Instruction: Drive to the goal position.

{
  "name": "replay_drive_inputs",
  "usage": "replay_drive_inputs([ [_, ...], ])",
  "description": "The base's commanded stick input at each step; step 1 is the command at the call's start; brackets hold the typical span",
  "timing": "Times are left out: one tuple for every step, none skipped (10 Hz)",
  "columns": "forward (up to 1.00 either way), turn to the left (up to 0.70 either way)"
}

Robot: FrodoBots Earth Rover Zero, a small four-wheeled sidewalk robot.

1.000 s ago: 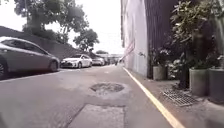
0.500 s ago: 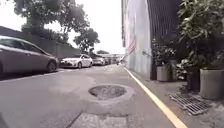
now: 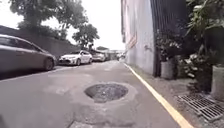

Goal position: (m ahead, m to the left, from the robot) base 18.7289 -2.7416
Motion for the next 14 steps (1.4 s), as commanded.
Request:
replay_drive_inputs([
  [0.45,0.0],
  [0.45,0.0],
  [0.45,0.0],
  [0.45,0.0],
  [0.45,0.0],
  [0.45,0.0],
  [0.45,0.0],
  [0.45,0.0],
  [0.45,0.0],
  [0.45,0.0],
  [0.45,0.0],
  [0.45,0.0],
  [0.45,0.0],
  [0.45,0.0],
])
